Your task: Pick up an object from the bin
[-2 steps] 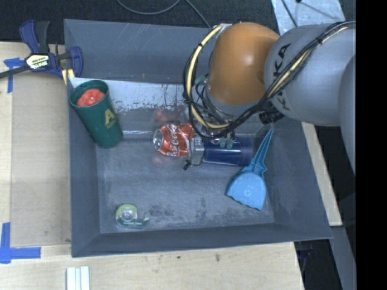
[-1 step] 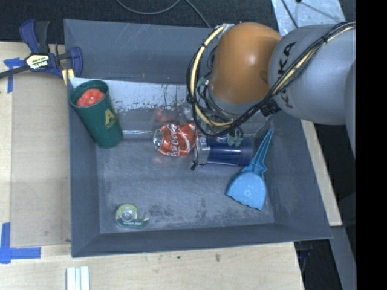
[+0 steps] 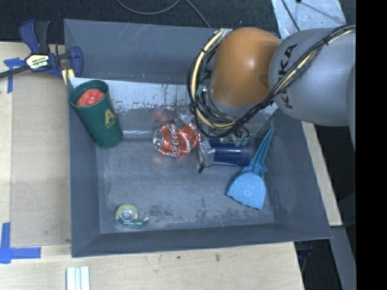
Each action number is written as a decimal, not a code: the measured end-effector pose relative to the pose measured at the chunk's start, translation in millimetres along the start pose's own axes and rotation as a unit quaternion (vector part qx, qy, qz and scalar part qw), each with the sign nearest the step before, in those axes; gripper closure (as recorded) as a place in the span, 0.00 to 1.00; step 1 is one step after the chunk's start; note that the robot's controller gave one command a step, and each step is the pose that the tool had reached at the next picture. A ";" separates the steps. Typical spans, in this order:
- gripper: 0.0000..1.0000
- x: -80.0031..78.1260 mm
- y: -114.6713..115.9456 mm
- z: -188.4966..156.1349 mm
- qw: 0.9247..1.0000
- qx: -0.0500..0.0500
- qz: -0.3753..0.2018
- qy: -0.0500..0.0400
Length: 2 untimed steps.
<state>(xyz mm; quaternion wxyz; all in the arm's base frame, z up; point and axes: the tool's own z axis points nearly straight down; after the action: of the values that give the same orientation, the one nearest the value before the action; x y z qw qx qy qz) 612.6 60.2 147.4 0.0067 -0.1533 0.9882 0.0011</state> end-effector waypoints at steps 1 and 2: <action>0.00 0.0 -6.3 26.0 0.994 0.000 0.106 -0.001; 0.00 11.5 -12.7 56.6 0.976 0.000 0.219 -0.004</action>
Offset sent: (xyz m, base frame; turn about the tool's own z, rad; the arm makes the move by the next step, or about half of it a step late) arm -0.0117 -0.0191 -0.0656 0.4504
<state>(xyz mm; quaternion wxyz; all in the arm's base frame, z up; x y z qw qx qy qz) 606.1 44.8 90.7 0.0099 0.0666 0.9977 0.0036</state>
